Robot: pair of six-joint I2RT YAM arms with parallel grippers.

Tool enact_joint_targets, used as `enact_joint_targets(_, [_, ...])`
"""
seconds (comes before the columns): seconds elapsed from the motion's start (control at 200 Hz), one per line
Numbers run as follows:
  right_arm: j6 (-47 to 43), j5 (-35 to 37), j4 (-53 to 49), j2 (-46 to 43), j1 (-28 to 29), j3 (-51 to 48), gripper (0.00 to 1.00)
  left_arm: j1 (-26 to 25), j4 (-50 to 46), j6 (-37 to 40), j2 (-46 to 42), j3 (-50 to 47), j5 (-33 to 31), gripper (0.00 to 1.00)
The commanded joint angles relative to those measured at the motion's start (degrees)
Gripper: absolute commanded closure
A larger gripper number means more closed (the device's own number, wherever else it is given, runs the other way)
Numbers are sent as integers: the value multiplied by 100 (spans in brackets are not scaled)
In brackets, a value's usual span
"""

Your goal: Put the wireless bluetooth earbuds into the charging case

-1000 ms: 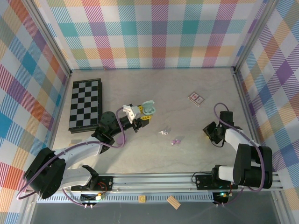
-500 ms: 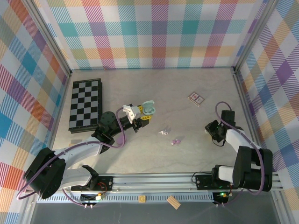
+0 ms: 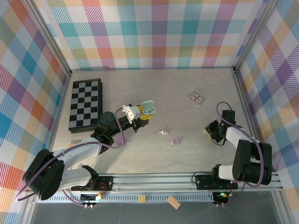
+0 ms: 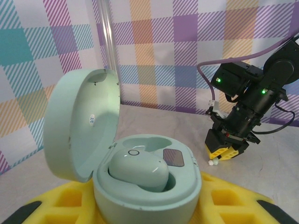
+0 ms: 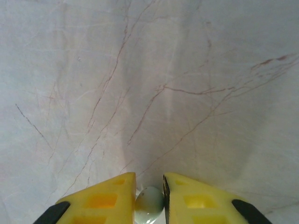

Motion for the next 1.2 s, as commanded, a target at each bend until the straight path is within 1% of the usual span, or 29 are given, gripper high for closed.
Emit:
enact_joint_targets(0.0, [-221, -426, -34, 136, 38, 181, 77, -86, 77, 102, -86, 49, 63, 63])
enact_joint_targets(0.13, [-458, -703, -142, 165, 107, 199, 78, -86, 105, 98, -61, 49, 40, 63])
enact_joint_targets(0.275, [-773, -797, -302, 246, 258, 270, 80, -86, 123, 99, -36, 58, 48, 63])
enact_joint_targets(0.405, [-946, -856, -367, 464, 508, 442, 80, -86, 123, 108, -14, 84, 65, 63])
enact_joint_targets(0.495, [-973, -870, -356, 611, 753, 582, 80, -86, 98, 104, -24, 102, 70, 63])
enact_joint_targets(0.65, [-1024, -667, -414, 920, 1263, 958, 79, -85, 25, 117, -72, 111, 52, 63])
enact_joint_targets(0.825, [-966, -613, -320, 1464, 1799, 1478, 78, -86, -56, 137, -165, 79, 13, 63])
enact_joint_targets(0.94, [-1001, -683, -269, 1823, 2049, 1816, 77, -85, -120, 171, -220, 66, -14, 63])
enact_joint_targets(1.065, [-1065, -794, -246, 2151, 2138, 2117, 74, -86, -214, 232, -290, 58, -46, 63])
enact_joint_targets(1.195, [-1015, -894, -48, 2110, 2149, 2092, 70, -86, -336, 290, -352, 67, -73, 63])
